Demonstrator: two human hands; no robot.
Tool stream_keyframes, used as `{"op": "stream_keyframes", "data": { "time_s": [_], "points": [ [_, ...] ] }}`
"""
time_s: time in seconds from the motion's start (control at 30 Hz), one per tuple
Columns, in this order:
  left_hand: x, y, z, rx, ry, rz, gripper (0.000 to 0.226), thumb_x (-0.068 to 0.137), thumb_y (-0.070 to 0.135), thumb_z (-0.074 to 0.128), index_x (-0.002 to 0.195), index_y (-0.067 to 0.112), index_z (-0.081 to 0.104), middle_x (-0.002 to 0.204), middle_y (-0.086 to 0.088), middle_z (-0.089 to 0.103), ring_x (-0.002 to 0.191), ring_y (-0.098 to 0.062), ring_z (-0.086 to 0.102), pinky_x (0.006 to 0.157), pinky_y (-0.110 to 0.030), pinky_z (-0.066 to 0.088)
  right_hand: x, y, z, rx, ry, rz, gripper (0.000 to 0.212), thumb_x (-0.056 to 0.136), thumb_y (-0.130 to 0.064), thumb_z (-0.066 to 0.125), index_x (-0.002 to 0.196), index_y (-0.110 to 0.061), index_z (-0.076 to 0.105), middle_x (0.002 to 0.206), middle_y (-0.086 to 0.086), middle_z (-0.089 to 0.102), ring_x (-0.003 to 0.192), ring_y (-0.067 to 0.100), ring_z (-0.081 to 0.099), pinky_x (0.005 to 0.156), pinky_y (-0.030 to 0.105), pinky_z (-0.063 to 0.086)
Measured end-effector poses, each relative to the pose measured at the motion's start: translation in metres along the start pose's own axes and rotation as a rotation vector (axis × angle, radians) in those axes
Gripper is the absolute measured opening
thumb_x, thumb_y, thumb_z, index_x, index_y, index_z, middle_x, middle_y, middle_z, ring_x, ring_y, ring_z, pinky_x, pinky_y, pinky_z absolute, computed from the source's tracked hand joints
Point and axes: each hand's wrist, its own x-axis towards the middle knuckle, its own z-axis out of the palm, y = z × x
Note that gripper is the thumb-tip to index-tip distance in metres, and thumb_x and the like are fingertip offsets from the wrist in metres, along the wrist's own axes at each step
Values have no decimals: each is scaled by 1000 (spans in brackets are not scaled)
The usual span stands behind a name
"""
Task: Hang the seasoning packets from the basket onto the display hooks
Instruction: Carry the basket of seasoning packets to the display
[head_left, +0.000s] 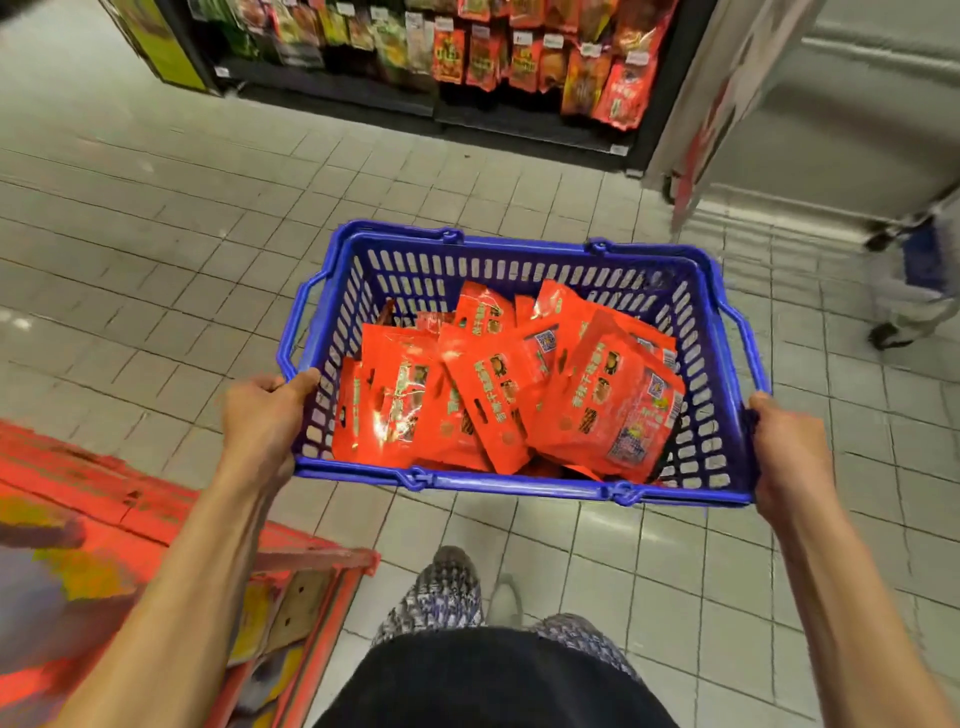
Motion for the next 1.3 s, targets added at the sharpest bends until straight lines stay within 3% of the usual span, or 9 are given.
{"op": "stream_keyframes", "data": {
  "time_s": [0.1, 0.33, 0.43, 0.63, 0.8, 0.9, 1.0, 1.1, 1.3],
  "points": [
    [50, 27, 46, 1, -21, -6, 27, 86, 20, 76, 71, 10, 57, 62, -10, 70, 49, -18, 69, 49, -33, 59, 48, -37, 37, 2, -15, 17, 27, 86, -38, 58, 86, -12, 67, 79, 12, 77, 77, 36, 76, 77, 62, 60],
    [190, 90, 166, 12, -53, -44, 32, 86, 33, 78, 85, 7, 61, 66, -4, 75, 59, -21, 75, 59, -34, 60, 171, -131, 145, -22, 14, 6, 36, 84, -35, 60, 99, -4, 68, 79, 11, 75, 67, 25, 75, 65, 48, 64],
    [248, 127, 213, 9, -67, -53, 34, 86, 31, 78, 92, 1, 64, 68, -6, 75, 60, -21, 75, 61, -35, 61, 215, -179, 189, -30, 48, -8, 31, 87, -35, 59, 88, -5, 66, 80, 15, 73, 81, 37, 74, 78, 62, 59],
    [349, 203, 299, 30, -88, -5, 30, 87, 33, 78, 79, 10, 61, 66, 4, 75, 57, -15, 74, 43, -22, 54, 296, -262, 265, 11, 106, 58, 37, 79, -38, 66, 98, -6, 69, 72, 6, 76, 65, 28, 75, 67, 49, 62],
    [441, 245, 378, 77, -85, -1, 31, 86, 32, 78, 78, 7, 62, 66, 0, 76, 59, -21, 75, 61, -34, 60, 378, -317, 340, 30, 115, 60, 28, 81, -36, 66, 88, -9, 68, 58, -3, 72, 49, 16, 70, 61, 38, 58],
    [494, 271, 429, 98, -72, 9, 33, 86, 34, 78, 79, 6, 62, 65, 1, 75, 58, -20, 75, 60, -33, 60, 439, -352, 389, 18, 99, 47, 27, 80, -35, 65, 84, -9, 67, 53, -6, 69, 41, 8, 64, 53, 30, 49],
    [541, 304, 475, 125, -56, 1, 33, 86, 33, 78, 79, 4, 63, 62, 1, 74, 55, -18, 74, 56, -31, 58, 492, -391, 433, -4, 83, 72, 30, 77, -37, 66, 83, -8, 67, 74, 3, 72, 56, 12, 70, 57, 37, 55],
    [586, 338, 509, 143, -42, 39, 32, 82, 23, 77, 71, -3, 61, 55, -5, 69, 47, -17, 67, 50, -28, 52, 535, -435, 475, -13, 79, 81, 34, 72, -40, 68, 85, -9, 65, 97, 12, 73, 84, 30, 71, 82, 53, 59],
    [686, 392, 584, 141, -66, 22, 29, 82, 25, 77, 74, 0, 65, 63, -3, 74, 55, -21, 73, 47, -26, 54, 613, -505, 556, 22, 101, 107, 39, 64, -45, 73, 82, -11, 65, 81, 0, 73, 69, 24, 73, 72, 47, 61]
  ]
}}
